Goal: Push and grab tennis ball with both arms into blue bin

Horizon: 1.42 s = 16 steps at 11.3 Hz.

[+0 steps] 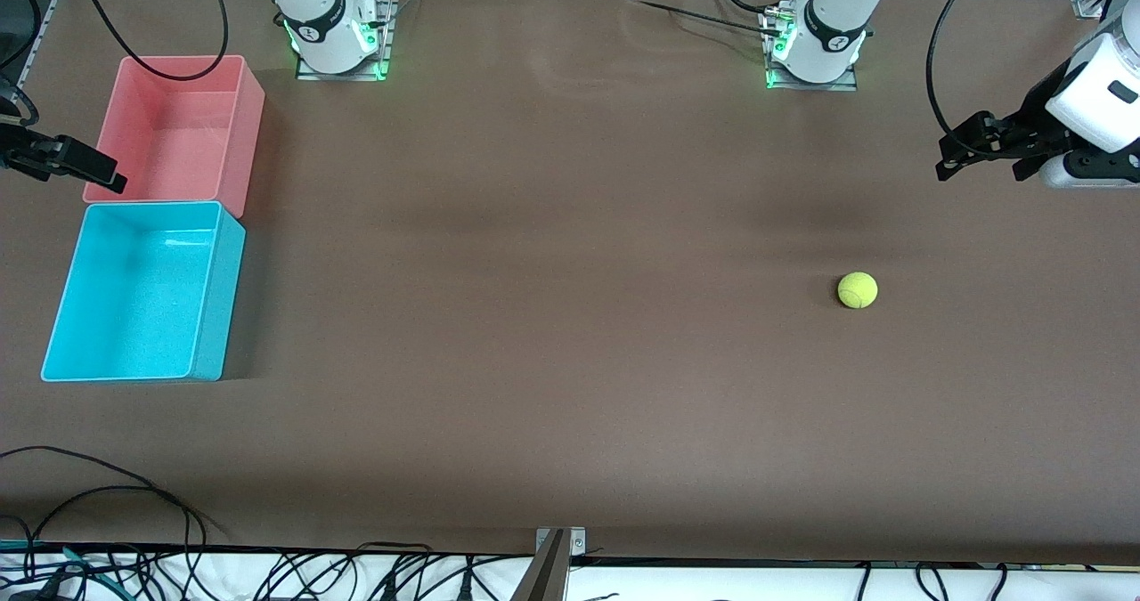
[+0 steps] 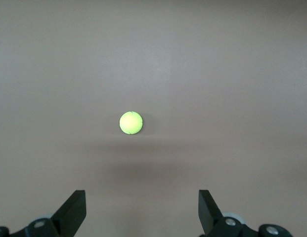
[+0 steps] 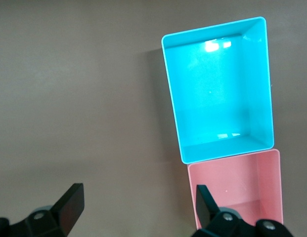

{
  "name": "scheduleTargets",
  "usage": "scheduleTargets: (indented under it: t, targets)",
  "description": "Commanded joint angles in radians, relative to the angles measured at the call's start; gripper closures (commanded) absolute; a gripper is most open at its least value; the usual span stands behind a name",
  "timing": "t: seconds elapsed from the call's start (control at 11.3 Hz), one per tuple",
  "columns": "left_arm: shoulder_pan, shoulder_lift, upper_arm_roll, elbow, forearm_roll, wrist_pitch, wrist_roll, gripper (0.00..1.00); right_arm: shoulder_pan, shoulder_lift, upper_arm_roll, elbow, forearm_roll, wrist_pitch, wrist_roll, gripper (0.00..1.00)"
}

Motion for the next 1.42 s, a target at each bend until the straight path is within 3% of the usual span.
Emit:
scheduleTargets:
  t: [0.0, 1.33]
  targets:
    - [0.02, 0.01, -0.004, 0.016, 0.03, -0.014, -0.007, 0.0, 0.003, -0.005, 0.006, -0.005, -0.016, 0.0, 0.013, 0.0]
    - [0.023, 0.008, -0.005, 0.018, 0.028, -0.014, -0.01, 0.0, 0.004, 0.009, 0.011, -0.005, -0.016, 0.025, 0.013, 0.0]
